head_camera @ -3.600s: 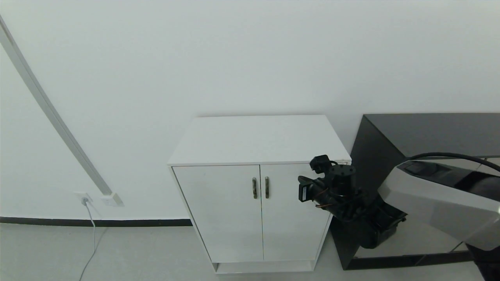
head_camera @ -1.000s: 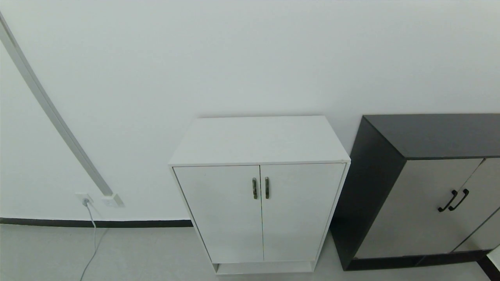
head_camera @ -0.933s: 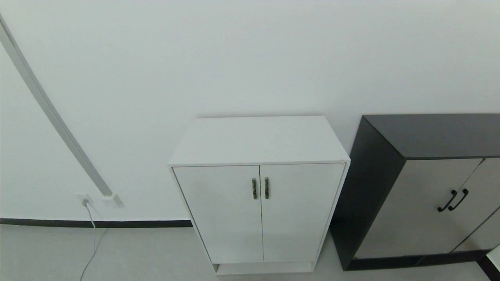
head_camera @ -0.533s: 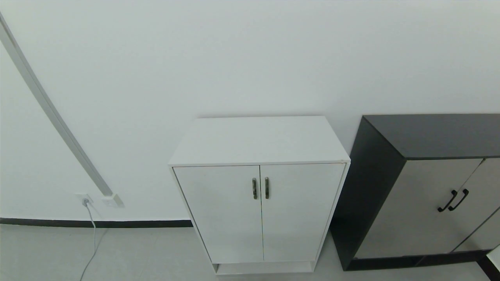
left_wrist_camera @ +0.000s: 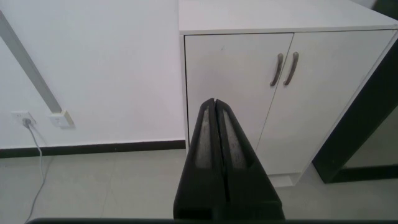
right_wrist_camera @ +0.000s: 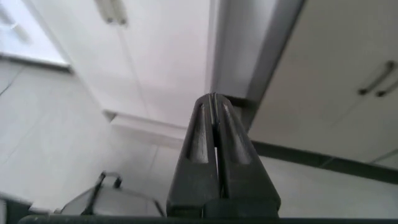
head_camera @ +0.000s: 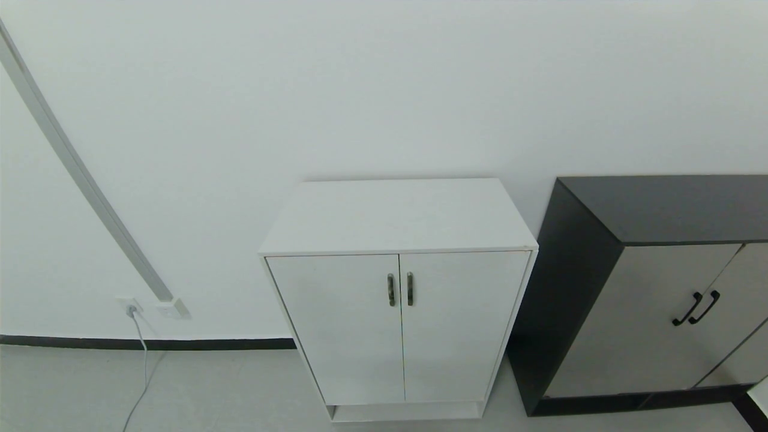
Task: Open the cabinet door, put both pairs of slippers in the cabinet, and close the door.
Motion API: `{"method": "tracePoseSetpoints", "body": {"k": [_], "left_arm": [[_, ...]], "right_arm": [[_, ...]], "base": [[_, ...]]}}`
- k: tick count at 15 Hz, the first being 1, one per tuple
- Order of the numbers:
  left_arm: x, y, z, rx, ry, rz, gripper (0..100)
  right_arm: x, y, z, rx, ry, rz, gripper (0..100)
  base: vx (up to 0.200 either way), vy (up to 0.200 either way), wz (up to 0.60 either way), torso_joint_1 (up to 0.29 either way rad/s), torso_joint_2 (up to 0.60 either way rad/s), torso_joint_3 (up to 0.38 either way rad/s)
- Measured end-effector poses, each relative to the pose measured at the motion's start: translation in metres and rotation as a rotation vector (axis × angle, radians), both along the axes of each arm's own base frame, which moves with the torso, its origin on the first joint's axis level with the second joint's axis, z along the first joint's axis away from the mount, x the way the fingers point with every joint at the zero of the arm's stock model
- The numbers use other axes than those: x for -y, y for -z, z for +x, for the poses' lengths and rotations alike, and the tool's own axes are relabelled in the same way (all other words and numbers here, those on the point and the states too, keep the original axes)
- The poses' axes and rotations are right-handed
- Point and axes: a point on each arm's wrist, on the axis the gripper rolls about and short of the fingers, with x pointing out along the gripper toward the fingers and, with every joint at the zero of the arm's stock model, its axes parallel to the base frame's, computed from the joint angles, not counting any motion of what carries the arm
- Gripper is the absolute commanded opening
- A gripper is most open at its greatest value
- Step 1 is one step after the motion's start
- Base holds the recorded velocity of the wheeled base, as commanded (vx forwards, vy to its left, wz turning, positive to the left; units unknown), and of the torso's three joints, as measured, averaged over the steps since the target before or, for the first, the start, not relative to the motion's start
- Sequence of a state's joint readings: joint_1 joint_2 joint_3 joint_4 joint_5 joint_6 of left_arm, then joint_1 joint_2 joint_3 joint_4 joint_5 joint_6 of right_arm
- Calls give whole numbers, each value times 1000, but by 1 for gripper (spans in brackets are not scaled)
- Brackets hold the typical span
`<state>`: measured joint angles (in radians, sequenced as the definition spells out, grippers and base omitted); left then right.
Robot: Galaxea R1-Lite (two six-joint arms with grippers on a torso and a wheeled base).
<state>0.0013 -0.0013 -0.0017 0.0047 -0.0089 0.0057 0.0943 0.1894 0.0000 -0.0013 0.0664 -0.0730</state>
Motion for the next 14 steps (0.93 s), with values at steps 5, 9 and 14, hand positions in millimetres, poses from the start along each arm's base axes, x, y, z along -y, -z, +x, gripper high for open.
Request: {"method": "tracePoseSetpoints", "body": {"k": [5, 9, 14], "left_arm": [[0, 0, 0, 0, -1, -1, 0], [0, 0, 0, 0, -1, -1, 0], [0, 0, 0, 0, -1, -1, 0]], "right_arm": [[-1, 1, -8, 105, 105, 41, 0], [-1, 2, -12, 152, 119, 69, 0], [0, 3, -14, 178, 147, 135, 0]], "base": [[0, 0, 0, 0, 0, 0], [0, 0, 0, 0, 0, 0], [0, 0, 0, 0, 0, 0]]}}
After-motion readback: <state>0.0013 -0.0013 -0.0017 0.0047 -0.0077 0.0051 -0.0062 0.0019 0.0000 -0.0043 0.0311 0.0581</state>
